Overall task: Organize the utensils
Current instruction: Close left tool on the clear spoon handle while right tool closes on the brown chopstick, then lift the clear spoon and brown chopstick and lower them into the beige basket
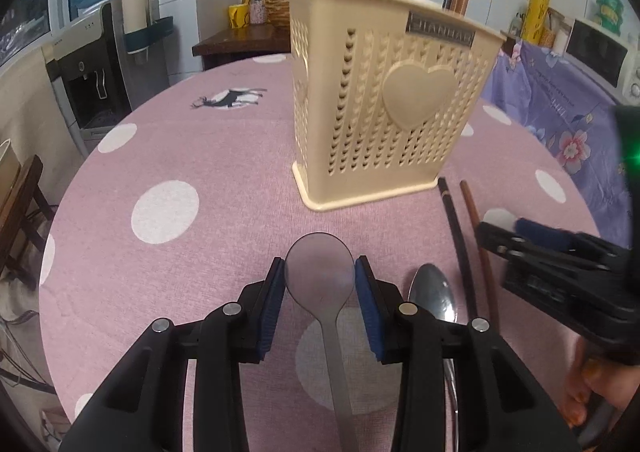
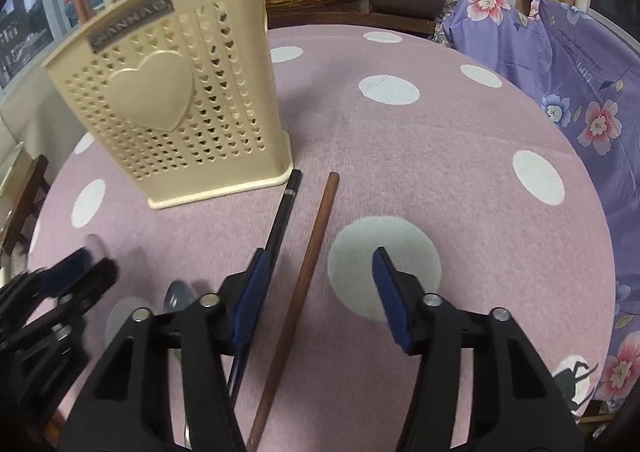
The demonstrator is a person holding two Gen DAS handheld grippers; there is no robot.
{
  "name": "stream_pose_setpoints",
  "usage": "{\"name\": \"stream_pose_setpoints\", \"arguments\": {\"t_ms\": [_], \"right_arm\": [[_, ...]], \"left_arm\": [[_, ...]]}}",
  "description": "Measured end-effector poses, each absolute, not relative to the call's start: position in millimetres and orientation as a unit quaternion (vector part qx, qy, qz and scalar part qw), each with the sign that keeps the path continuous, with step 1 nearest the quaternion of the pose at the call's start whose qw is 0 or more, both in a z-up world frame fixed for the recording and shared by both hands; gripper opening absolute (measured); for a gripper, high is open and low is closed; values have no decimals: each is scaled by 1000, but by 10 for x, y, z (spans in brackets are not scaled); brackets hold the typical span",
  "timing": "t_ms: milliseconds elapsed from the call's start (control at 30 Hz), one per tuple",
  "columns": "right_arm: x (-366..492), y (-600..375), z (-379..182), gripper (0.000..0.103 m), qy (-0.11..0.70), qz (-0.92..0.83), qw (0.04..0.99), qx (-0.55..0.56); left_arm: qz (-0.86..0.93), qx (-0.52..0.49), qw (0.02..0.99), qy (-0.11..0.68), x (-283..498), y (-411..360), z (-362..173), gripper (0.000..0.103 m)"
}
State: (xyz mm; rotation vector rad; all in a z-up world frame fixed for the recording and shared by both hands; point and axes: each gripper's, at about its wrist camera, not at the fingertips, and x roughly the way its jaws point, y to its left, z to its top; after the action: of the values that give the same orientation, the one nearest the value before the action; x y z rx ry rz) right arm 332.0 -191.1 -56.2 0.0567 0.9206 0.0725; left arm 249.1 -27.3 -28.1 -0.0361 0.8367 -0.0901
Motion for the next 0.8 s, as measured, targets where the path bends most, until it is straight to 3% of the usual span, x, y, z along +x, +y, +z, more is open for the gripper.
{"name": "stream_pose_setpoints", "arguments": {"t_ms": [267, 467, 800], "right_arm": [[3541, -1767, -670, 32, 454, 8, 891, 15], [3663, -1736, -667, 11, 456, 2, 890, 13], [3658, -1909, -614, 10, 446, 21, 892, 70]], "left_arm": [[-58, -42, 928, 367, 2444, -153, -63, 36], [-69, -48, 934, 347, 2469, -160, 16, 36], [-72, -60, 935, 341, 2482, -119, 12, 36]]}}
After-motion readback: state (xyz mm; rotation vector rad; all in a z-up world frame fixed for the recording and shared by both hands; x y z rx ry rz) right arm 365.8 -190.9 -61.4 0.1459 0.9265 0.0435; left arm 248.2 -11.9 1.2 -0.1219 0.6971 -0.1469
